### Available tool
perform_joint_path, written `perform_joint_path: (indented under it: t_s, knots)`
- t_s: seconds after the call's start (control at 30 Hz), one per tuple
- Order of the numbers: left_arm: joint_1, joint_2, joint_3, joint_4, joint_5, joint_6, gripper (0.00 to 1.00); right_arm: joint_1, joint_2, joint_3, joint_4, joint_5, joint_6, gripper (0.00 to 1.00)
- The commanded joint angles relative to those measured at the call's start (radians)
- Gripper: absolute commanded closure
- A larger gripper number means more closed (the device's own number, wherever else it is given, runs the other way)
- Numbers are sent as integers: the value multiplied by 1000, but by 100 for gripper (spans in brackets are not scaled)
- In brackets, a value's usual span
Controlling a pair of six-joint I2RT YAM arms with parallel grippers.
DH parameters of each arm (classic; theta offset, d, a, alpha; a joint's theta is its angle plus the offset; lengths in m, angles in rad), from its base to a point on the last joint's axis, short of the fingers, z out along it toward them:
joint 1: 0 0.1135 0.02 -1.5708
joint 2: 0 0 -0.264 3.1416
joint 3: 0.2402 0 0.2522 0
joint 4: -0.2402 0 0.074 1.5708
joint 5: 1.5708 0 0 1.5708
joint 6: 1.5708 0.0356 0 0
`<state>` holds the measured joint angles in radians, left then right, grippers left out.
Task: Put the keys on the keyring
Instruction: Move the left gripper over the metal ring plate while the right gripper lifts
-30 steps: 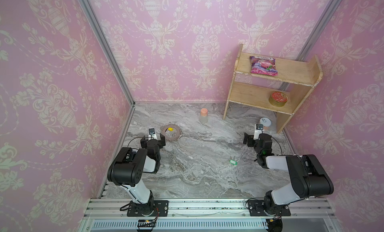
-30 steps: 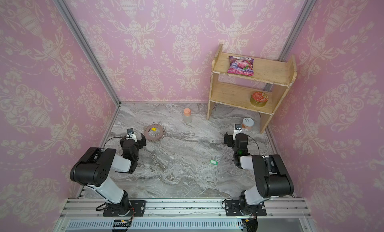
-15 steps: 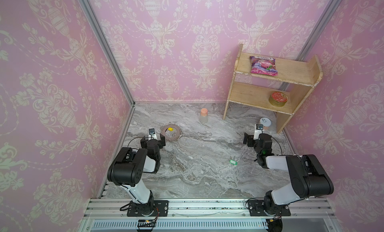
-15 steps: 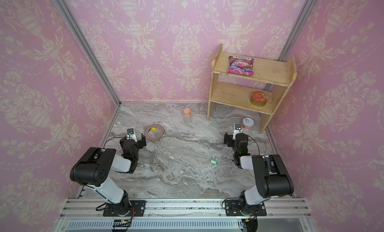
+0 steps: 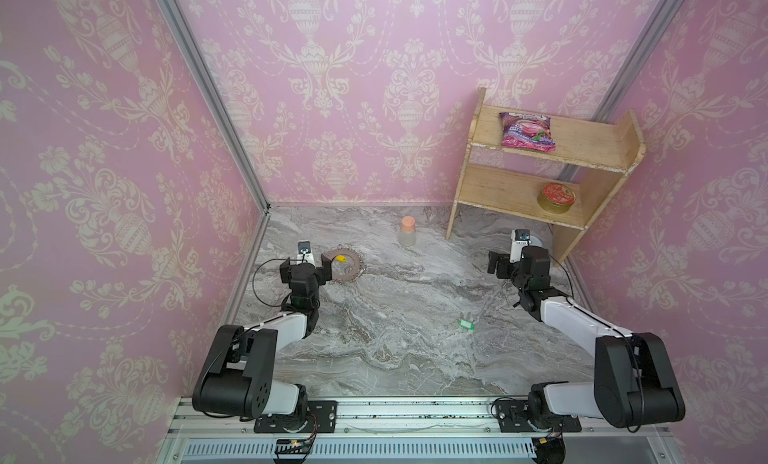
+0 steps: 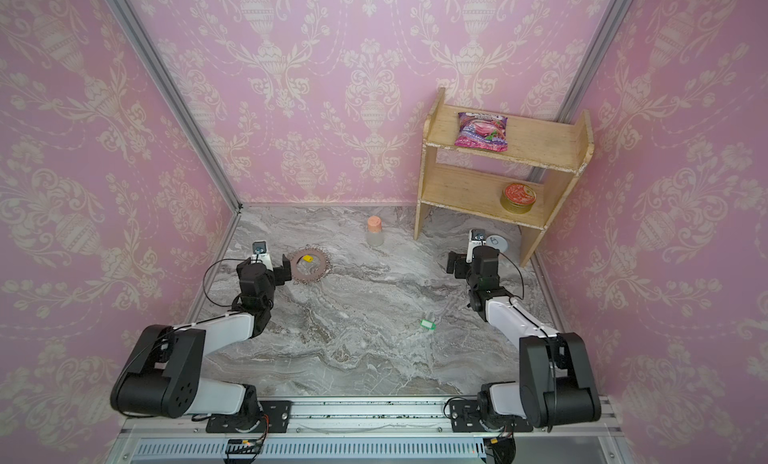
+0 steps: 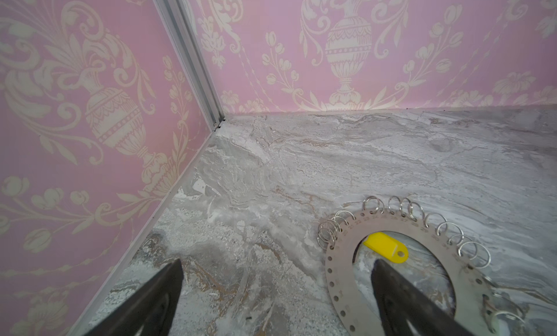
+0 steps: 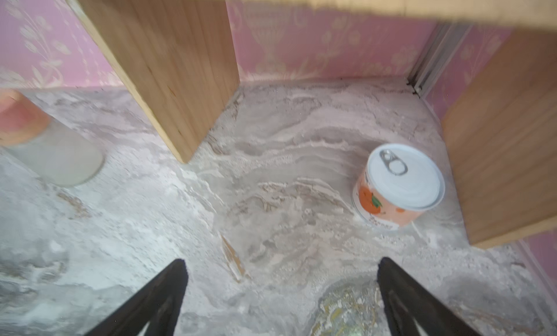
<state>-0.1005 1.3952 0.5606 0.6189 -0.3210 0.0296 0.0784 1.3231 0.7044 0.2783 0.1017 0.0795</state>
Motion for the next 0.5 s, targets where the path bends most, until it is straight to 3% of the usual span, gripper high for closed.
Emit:
perform_joint_path:
  t_s: [0.0,0.2,0.47]
  knots:
    - [-13,1,151,-445,109,-2,1,59,-25,55,-285,-25,37,0]
    - [-40,176,446,-792,266,-45,4,119,-77,77,-408,-33,39,0]
    - [-46,384,687,-1030,321,-53,11,135,-160,101,-501,-81,37,0]
